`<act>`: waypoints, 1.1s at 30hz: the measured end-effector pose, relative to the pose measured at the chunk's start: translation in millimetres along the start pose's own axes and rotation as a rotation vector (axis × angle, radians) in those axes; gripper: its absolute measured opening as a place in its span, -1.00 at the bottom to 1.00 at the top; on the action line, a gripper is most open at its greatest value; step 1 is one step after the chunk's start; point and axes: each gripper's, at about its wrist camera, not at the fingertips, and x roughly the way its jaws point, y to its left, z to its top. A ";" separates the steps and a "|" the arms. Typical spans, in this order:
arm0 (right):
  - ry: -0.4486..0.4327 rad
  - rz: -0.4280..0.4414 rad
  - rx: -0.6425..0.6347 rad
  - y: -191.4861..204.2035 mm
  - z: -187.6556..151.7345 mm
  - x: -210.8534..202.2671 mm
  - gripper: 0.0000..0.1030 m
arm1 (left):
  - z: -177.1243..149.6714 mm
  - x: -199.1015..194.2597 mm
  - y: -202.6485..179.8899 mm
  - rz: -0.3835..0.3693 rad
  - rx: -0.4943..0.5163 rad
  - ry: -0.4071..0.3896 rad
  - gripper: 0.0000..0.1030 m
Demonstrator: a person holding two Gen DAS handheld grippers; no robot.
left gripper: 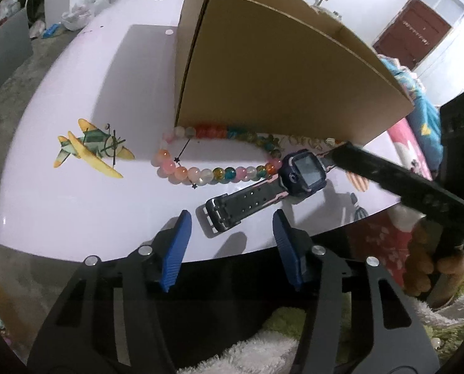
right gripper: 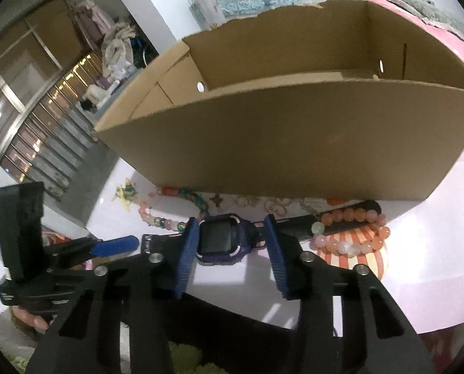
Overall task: Organize jewelry
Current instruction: 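Close the right tool on the black smartwatch face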
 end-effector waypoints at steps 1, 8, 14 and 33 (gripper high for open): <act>0.015 -0.013 -0.002 0.5 -1.2 3.8 -0.30 | 0.7 0.1 0.7 -0.011 0.001 -0.002 -0.01; 0.056 -0.047 0.016 3.0 -6.8 16.9 -0.38 | 3.0 1.1 9.3 -0.184 -0.029 0.007 -0.02; 0.060 -0.031 0.034 -0.9 -6.4 19.3 -0.38 | 7.7 -7.3 37.0 -0.432 -0.185 -0.037 -0.02; 0.047 0.042 0.052 -16.2 -7.5 6.3 -0.38 | 24.1 13.3 5.9 -0.127 -0.104 0.014 -0.84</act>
